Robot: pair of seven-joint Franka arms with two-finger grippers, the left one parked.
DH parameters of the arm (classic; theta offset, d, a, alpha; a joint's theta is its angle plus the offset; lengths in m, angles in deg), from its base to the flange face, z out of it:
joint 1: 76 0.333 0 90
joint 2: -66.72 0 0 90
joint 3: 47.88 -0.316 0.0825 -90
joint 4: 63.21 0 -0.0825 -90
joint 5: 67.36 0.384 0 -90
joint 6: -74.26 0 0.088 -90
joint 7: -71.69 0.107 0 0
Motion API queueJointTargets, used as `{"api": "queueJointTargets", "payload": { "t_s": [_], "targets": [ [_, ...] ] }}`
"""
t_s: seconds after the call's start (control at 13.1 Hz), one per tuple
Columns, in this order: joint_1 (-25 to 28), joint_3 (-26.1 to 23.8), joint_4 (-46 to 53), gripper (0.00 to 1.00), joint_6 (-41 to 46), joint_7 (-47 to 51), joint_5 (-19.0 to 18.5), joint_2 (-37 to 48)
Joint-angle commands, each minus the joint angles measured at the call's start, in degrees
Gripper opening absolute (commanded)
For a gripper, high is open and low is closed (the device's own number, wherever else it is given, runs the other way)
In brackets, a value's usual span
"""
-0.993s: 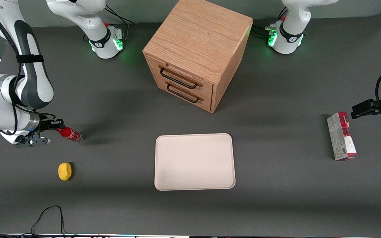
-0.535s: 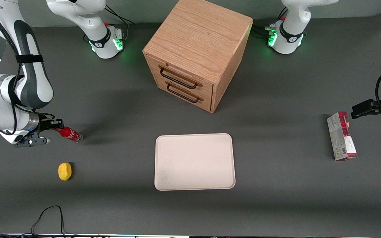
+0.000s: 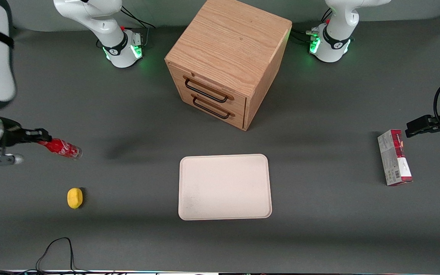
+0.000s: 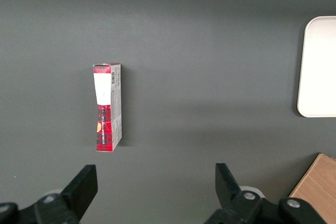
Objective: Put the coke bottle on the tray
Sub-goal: 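Lift the bottle and carry it with the right gripper to the tray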
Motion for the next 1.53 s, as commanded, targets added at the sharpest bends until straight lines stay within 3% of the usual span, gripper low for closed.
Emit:
{"api": "queueJointTargets", "payload": {
  "t_s": [0.0,0.31,0.61,0.84,1.07,1.45],
  "targets": [
    [1.2,0.1,15.7,0.0,13.2,4.2,1.1,-5.2],
    [4.0,-1.6,21.9,0.0,16.2,10.6,1.6,-8.3],
    [4.1,-15.9,32.5,0.0,15.0,33.0,1.6,-17.7],
    [5.7,-23.4,34.3,0.0,4.7,46.9,1.4,-23.5],
    [10.4,-23.0,34.4,0.0,-6.7,54.1,0.9,-29.5],
    [13.2,-22.8,34.7,0.0,-19.3,58.3,-5.0,-38.0]
  ]
}}
